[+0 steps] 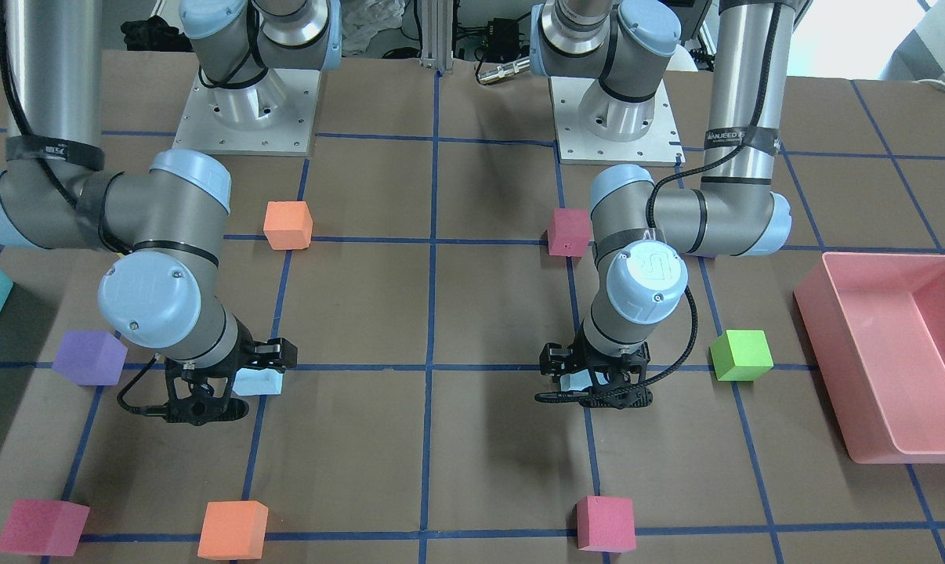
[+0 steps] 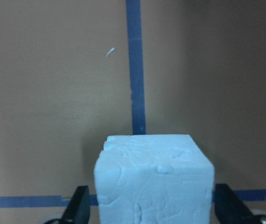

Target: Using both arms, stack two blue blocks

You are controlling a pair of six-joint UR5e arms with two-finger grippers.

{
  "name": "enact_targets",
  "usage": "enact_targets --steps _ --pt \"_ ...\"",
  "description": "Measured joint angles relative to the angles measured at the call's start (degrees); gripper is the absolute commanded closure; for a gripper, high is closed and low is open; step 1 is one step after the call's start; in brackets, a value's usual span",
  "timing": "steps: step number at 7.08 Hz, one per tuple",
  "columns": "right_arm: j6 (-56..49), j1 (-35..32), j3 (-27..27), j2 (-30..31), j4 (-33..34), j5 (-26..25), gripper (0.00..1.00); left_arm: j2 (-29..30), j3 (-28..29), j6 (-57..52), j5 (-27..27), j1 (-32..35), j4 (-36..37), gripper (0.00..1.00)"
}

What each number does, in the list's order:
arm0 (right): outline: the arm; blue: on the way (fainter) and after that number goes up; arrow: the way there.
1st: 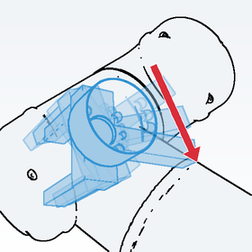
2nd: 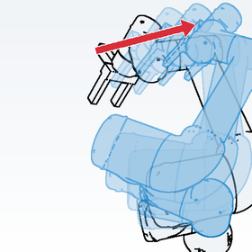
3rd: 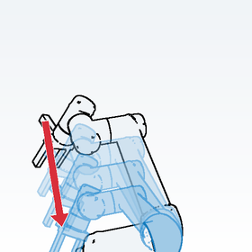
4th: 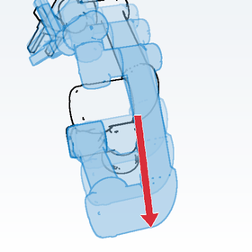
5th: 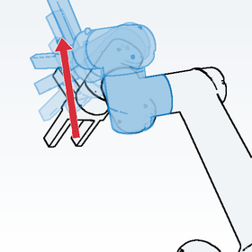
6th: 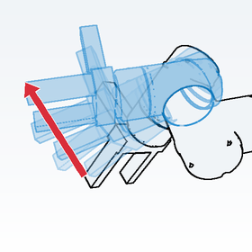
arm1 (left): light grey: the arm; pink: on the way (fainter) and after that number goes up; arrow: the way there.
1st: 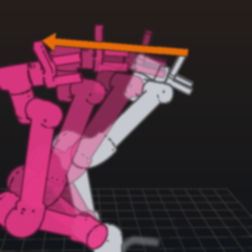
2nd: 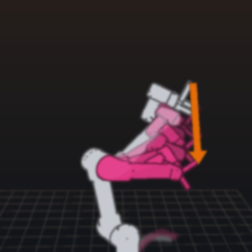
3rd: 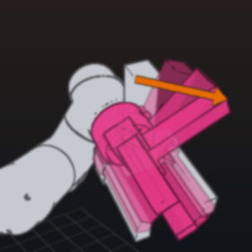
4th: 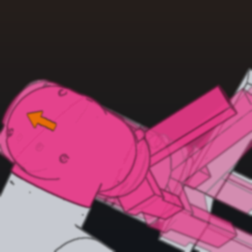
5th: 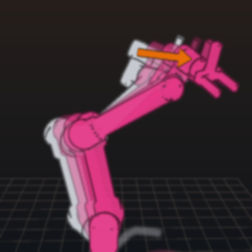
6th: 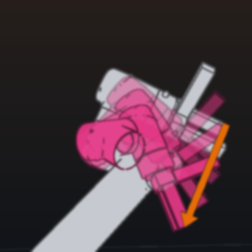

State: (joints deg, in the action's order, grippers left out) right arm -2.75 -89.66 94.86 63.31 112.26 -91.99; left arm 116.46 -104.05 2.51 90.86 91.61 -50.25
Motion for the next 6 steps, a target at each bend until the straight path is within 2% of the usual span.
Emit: enact_targets --steps 1,2,3,5,6 --pt "0.0 0.0 0.1 -0.8 0.0 0.0 0.54 0.2 0.2 -0.5 0.0 0.0 0.1 1.0" --pt "0.1 0.0 0.5 -1.2 0.1 0.0 0.81 0.2 0.4 -1.7 0.0 0.0 0.2 1.0" --pt "0.1 0.1 1.4 -1.3 0.8 0.0 1.0 0.1 0.4 -2.6 0.0 0.0 0.2 1.0" --pt "0.6 0.4 2.0 -0.9 3.0 0.2 1.0 -0.2 0.5 -3.1 -0.1 -0.1 0.2 1.0" --pt "1.3 0.1 0.1 -0.2 2.9 0.5 1.0 -0.3 0.5 -3.2 -0.2 -0.1 0.2 1.0"
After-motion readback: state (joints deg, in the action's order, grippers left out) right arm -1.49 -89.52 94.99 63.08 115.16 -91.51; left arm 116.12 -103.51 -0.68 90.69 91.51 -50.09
